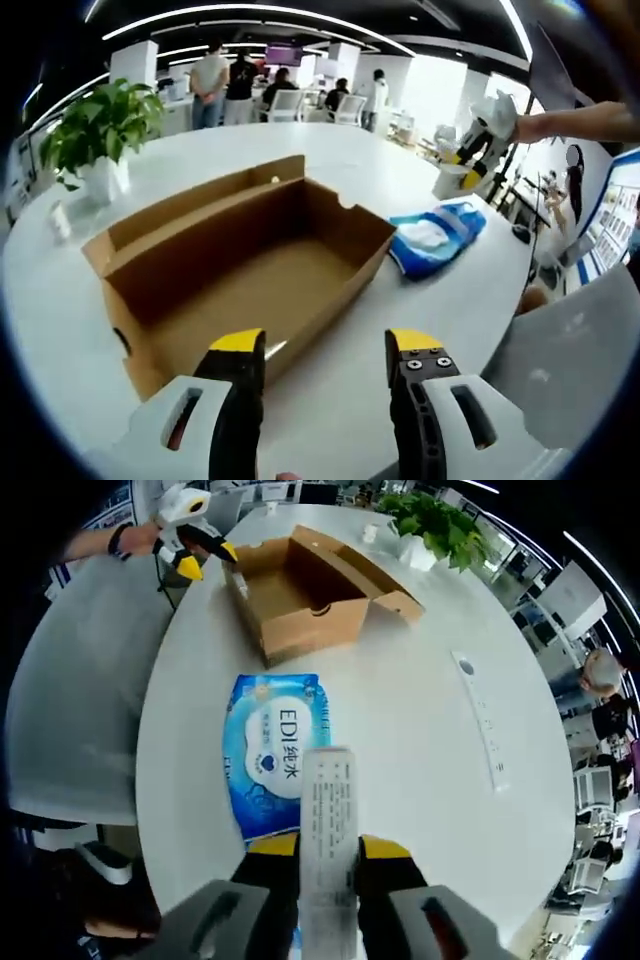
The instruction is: Operate the shoe box by opening the lid, removing the specified soft item, and placing it in the target area until the item is outside and the box remains undamaged.
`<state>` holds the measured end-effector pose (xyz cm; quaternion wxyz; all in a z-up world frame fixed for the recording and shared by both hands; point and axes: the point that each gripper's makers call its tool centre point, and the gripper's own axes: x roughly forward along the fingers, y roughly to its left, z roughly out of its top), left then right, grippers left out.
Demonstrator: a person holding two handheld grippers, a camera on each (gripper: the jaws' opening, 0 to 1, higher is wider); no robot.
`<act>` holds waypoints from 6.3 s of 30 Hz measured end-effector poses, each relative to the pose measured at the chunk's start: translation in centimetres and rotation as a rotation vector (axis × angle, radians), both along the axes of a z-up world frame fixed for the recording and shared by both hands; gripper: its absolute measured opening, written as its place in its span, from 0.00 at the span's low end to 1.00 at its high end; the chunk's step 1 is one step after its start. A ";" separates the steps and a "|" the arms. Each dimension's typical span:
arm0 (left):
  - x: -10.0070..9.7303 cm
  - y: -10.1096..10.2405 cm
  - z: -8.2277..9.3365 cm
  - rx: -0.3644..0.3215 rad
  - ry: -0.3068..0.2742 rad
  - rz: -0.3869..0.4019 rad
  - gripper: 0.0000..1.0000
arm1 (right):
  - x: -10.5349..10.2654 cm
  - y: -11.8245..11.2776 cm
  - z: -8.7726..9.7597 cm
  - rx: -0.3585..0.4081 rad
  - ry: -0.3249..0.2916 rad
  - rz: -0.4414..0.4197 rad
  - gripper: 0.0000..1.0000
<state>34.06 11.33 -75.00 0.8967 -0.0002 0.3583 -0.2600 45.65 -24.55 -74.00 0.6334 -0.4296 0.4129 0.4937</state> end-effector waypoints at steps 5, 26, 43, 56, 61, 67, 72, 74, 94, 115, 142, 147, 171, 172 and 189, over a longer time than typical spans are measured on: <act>0.2 0.0 -0.1 -0.004 0.005 0.008 0.49 | 0.1 -1.1 -0.4 -0.004 0.002 -0.005 0.17; -0.1 0.3 -0.7 0.015 0.022 0.028 0.48 | 2.8 -2.8 -2.7 -0.030 0.024 0.019 0.17; -0.4 0.0 -0.9 0.037 0.026 0.030 0.49 | 4.2 -4.2 -5.0 -0.037 0.039 0.040 0.17; -0.4 0.5 -1.1 0.036 0.037 0.052 0.49 | 4.3 -4.5 -6.6 -0.028 0.056 0.041 0.17; -0.6 0.4 -1.0 0.037 0.036 0.045 0.50 | 4.4 -4.6 -6.9 -0.028 0.062 0.045 0.17; -0.5 0.6 -0.9 0.038 0.035 0.052 0.50 | 4.4 -4.5 -7.3 -0.027 0.069 0.048 0.17; -0.5 0.8 -1.0 0.037 0.037 0.057 0.49 | 4.4 -4.4 -7.7 -0.026 0.072 0.057 0.17; -0.5 0.9 -1.0 0.041 0.037 0.059 0.49 | 4.3 -4.3 -7.8 -0.026 0.075 0.059 0.17; -0.4 1.2 -1.0 0.032 0.038 0.080 0.50 | 4.0 -4.9 -9.0 -0.051 0.097 0.082 0.17; -0.4 1.1 -0.8 0.023 0.037 0.084 0.50 | 3.4 -5.5 -9.2 -0.096 0.108 0.104 0.22; -0.5 -0.1 1.0 -0.006 -0.001 0.064 0.49 | 4.2 -6.5 -3.4 0.055 0.043 -0.140 0.27; -0.5 -0.2 1.2 -0.019 -0.009 0.058 0.49 | 4.5 -6.1 -1.6 0.141 0.032 -0.244 0.28; 0.1 -0.9 2.6 -0.083 -0.046 0.060 0.49 | 3.9 -0.6 4.0 0.570 0.046 -0.610 0.38; 0.1 -0.9 2.6 -0.085 -0.047 0.060 0.49 | 3.9 -0.4 4.2 0.578 0.046 -0.622 0.39; 1.0 -1.1 2.7 -0.114 -0.057 0.048 0.49 | 3.2 4.1 7.4 0.757 -0.005 -0.704 0.45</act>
